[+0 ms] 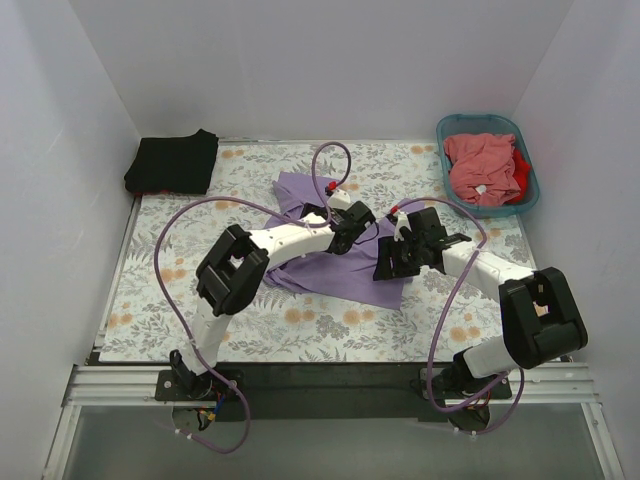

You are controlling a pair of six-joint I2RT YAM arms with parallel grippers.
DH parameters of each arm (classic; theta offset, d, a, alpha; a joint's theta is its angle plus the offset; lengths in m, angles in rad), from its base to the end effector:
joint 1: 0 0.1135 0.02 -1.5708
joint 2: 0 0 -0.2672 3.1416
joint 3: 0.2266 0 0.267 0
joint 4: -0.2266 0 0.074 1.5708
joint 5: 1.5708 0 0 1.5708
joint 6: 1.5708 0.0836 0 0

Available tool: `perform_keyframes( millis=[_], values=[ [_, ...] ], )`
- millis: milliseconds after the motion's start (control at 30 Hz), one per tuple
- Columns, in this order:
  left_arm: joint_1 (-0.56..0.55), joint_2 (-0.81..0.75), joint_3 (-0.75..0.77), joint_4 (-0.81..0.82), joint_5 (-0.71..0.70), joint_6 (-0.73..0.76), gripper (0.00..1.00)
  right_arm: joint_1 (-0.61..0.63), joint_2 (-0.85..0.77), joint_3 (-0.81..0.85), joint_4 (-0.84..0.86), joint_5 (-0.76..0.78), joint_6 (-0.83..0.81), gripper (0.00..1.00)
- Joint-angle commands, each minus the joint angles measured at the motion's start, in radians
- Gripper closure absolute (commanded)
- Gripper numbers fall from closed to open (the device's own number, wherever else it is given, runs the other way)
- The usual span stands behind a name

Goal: Fold and stack the t-shirts
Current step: Flatten the tshirt out

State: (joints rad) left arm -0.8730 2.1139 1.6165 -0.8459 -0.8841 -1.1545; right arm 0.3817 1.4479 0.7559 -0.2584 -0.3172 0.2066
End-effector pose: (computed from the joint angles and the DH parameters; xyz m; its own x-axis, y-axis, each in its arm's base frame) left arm 0.3348 -0.2987 0.1471 -0.5949 -0.1929 -0.7803 -0.4214 0.9015 0.0984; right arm 0.2827 0.1416 0.1340 -0.8462 -0.1296 -0.5169 -0.3562 0.8591 0.3676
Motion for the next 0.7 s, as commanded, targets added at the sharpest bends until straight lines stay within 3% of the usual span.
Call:
perform_keyframes(
  millis=[0,433,667],
  values=[
    [0.006,0.012,0.026,0.068,-0.092,0.068,0.42,0.0,-0.018,-0.006,0.033,-0.02,-0.007,0.38],
    [-0.006,0.103,0.028,0.2,-0.168,0.229,0.43,0.0,-0.017,-0.015,0.041,-0.029,-0.003,0.38],
    [-0.006,0.11,0.01,0.208,-0.179,0.245,0.62,0.0,-0.004,-0.015,0.044,-0.037,-0.001,0.38]
  ],
)
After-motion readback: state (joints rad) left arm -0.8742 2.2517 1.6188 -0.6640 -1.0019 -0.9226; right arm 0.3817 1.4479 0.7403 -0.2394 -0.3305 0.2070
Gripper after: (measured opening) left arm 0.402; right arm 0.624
